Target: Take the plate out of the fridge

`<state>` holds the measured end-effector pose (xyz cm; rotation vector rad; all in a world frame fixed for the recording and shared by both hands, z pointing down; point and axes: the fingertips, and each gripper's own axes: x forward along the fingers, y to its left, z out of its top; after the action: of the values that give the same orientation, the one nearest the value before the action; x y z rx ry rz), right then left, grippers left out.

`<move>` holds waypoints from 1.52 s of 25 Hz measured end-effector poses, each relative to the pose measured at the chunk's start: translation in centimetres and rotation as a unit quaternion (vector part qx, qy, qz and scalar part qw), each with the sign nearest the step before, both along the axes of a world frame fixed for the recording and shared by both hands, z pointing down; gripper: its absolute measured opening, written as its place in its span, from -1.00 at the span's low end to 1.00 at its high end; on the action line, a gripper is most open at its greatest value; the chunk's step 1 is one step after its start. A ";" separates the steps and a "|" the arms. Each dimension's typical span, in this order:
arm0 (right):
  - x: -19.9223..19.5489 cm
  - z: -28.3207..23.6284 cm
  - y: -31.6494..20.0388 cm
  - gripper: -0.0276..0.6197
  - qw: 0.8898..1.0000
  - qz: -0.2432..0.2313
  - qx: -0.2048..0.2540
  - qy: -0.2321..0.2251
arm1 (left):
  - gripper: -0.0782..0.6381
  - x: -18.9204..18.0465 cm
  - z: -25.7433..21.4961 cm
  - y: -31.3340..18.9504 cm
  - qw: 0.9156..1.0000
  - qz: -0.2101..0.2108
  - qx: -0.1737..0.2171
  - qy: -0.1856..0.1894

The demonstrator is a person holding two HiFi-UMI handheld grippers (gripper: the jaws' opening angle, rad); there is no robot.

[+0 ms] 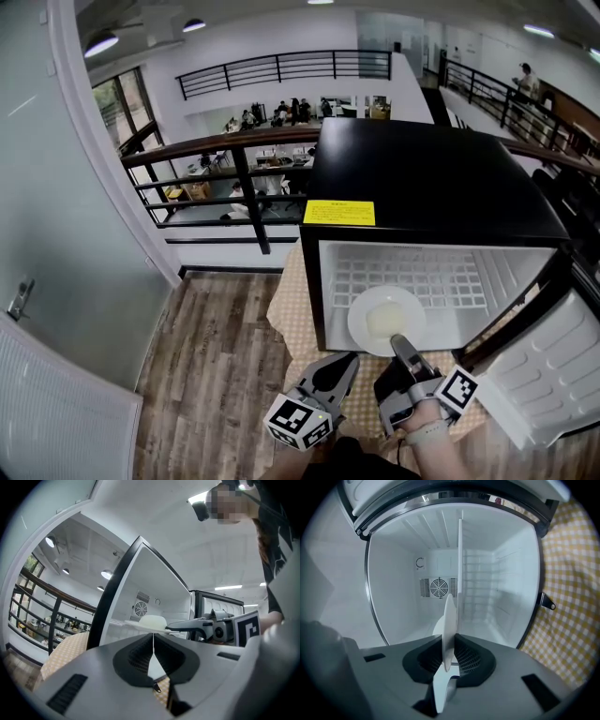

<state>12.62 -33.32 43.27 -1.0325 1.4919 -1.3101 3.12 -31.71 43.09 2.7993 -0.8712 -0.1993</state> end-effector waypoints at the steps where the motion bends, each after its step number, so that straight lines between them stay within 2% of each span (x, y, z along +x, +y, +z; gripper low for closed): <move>1: -0.1 0.0 0.3 -0.71 1.000 0.000 0.000 -0.001 | -0.75 -0.1 -0.1 0.2 1.000 0.000 0.001 0.000; 22: -0.3 1.1 5.5 -0.71 1.000 0.014 -0.011 -0.007 | -0.75 -0.7 -0.3 5.0 1.000 0.006 0.005 0.001; 38: -2.2 1.6 9.3 -0.71 0.999 0.020 -0.027 0.001 | -0.75 -2.7 -1.1 8.4 1.000 0.008 0.000 0.007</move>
<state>10.43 -24.02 44.88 -1.0936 1.4378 -1.3289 0.37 -23.26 41.99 2.8012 -0.8448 -0.2165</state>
